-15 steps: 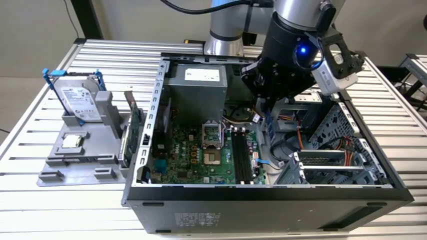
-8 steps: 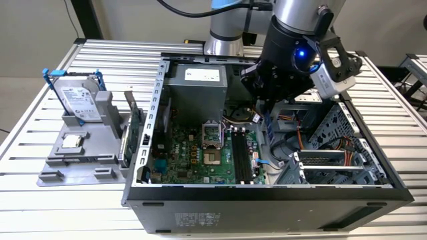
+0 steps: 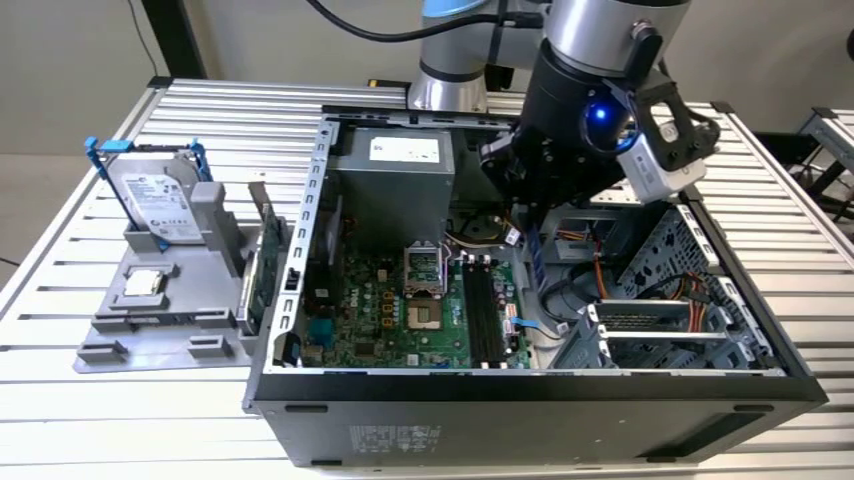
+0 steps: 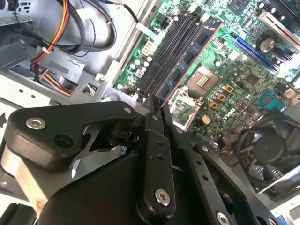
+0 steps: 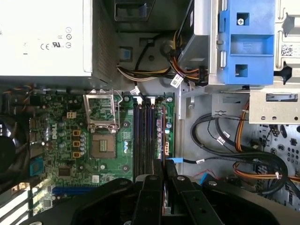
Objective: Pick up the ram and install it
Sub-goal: 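Insert the ram into the slot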
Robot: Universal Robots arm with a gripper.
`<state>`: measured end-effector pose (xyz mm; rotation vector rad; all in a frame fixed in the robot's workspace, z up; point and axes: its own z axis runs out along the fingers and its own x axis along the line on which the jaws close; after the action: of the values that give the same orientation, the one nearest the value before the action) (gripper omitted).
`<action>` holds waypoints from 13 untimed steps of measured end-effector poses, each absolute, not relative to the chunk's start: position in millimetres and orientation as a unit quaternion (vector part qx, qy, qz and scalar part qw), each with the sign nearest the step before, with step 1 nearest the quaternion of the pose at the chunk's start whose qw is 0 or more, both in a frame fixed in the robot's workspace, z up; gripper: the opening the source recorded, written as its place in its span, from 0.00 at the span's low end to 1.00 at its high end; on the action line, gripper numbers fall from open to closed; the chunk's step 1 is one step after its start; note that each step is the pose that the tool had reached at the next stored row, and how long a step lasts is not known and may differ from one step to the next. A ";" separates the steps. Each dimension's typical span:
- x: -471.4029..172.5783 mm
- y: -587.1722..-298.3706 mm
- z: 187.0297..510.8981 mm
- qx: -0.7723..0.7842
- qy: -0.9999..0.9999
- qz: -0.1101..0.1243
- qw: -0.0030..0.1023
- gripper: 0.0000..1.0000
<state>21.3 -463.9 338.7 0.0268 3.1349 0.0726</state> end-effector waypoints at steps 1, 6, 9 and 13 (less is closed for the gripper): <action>21.3 -463.9 338.2 0.009 1.000 0.023 0.003 0.00; 21.3 -463.9 335.1 0.009 1.000 0.023 0.003 0.00; 21.3 -463.9 333.3 0.009 1.000 0.023 0.003 0.00; 21.3 -463.9 330.6 0.009 1.000 0.023 0.003 0.00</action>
<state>21.3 -463.9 330.6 0.0268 3.1349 0.0724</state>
